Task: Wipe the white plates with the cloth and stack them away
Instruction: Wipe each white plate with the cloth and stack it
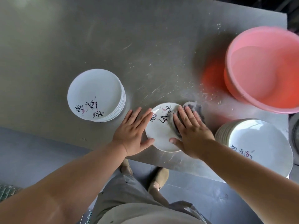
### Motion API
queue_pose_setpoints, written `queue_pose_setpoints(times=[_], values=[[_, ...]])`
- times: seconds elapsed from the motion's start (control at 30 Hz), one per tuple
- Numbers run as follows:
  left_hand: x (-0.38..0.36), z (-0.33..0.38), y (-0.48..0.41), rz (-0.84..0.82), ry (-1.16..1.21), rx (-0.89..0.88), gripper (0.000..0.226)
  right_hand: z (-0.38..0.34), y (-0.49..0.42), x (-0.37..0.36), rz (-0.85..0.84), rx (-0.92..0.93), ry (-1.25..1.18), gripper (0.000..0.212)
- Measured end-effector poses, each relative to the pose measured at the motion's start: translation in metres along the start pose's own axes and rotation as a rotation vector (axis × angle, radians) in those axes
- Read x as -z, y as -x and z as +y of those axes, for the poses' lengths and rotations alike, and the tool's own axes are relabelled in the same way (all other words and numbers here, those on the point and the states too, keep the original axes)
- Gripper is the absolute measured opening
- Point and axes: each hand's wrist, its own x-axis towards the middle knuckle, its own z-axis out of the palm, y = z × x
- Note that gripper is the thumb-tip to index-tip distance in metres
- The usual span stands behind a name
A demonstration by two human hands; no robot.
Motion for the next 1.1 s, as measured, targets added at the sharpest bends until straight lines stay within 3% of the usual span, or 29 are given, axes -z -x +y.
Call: queue_pose_setpoints(times=[0.2,0.47,0.67,0.87,0.97,1.1], values=[[0.002,0.000,0.001,0.007,-0.005,0.004,0.097,-0.037,-0.054,0.011,0.062,0.127,-0.039,0.096],[0.002,0.000,0.000,0.010,0.006,-0.005,0.101,-0.022,-0.009,-0.006,0.014,-0.215,-0.100,0.102],[0.007,0.001,0.001,-0.023,-0.006,0.021,0.101,-0.033,-0.051,0.008,0.053,0.069,-0.094,0.094],[0.004,0.002,0.000,-0.026,-0.016,0.008,0.103,-0.031,0.020,-0.023,0.033,-0.255,-0.217,0.104],[0.001,0.001,0.001,-0.001,-0.014,-0.005,0.103,-0.041,0.023,-0.027,0.002,-0.258,-0.250,0.106],[0.003,0.001,0.001,0.024,0.002,0.006,0.102,-0.020,-0.023,-0.007,0.103,-0.150,-0.175,0.098]])
